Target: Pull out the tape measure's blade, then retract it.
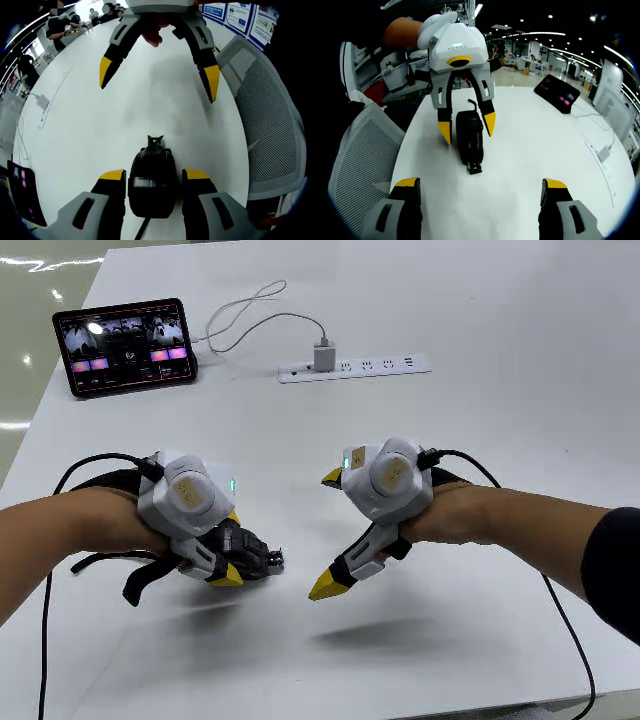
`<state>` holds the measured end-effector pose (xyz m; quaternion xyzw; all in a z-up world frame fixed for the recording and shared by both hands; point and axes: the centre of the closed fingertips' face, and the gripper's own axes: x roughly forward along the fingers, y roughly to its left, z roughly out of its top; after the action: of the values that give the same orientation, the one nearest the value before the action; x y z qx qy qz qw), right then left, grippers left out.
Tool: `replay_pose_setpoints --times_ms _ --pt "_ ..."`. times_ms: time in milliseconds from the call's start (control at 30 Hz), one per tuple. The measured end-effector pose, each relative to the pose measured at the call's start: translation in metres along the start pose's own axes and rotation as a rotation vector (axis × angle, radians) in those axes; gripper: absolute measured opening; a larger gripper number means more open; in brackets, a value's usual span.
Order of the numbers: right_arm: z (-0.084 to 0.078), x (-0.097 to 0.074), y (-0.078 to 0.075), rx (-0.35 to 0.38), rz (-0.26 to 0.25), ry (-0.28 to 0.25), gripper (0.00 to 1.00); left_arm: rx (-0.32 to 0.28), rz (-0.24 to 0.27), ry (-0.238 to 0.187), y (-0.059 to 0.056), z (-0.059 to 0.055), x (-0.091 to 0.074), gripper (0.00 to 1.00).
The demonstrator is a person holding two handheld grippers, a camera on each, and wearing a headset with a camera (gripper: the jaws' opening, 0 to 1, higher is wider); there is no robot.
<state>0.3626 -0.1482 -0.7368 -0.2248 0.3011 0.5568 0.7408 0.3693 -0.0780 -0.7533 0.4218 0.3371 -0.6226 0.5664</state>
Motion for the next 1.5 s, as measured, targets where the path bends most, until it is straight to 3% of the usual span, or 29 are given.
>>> replay_pose_setpoints --times_ms 100,167,267,367,667,767,933,1067,1200,1333,1433,1500 --pt "0.001 0.002 0.0 0.009 0.004 0.0 0.99 0.011 0.024 0.017 0.004 -0.003 0.002 0.32" --pt "0.0 0.003 0.002 0.007 0.009 0.003 0.99 -0.065 0.006 0.0 0.003 0.0 0.002 0.32" --pt "-0.003 0.004 0.002 -0.004 0.015 0.018 0.99 -0.029 0.006 -0.003 0.005 -0.003 0.003 0.32" --pt "-0.006 0.006 0.002 -0.012 0.017 0.028 0.92 -0.016 0.02 0.001 0.006 -0.003 0.005 0.32" --pt "-0.004 0.021 0.001 -0.011 0.029 0.02 0.85 -0.012 0.058 0.007 0.008 -0.006 0.009 0.31" --pt "0.001 0.028 0.002 -0.024 0.037 0.007 0.8 -0.022 0.058 -0.019 0.009 -0.005 0.008 0.31" --pt "0.004 0.036 0.001 -0.049 0.038 0.004 0.7 -0.026 0.052 -0.026 0.008 -0.004 0.009 0.31" --pt "0.002 0.044 0.002 -0.1 0.037 0.038 0.65 -0.03 0.044 -0.032 0.008 -0.004 0.01 0.31" --pt "0.004 0.05 0.003 -0.097 0.051 0.038 0.59 -0.033 0.033 -0.038 0.009 -0.004 0.009 0.32" --pt "0.001 0.054 0.008 -0.105 0.084 0.045 0.45 -0.034 0.026 -0.05 0.009 -0.004 0.009 0.32" --pt "-0.003 0.058 0.011 -0.135 0.097 0.06 0.42 -0.028 0.036 -0.048 0.007 -0.004 0.009 0.32" --pt "-0.003 0.058 0.014 -0.134 0.118 0.064 0.33 -0.023 0.038 -0.044 0.007 -0.004 0.01 0.32"
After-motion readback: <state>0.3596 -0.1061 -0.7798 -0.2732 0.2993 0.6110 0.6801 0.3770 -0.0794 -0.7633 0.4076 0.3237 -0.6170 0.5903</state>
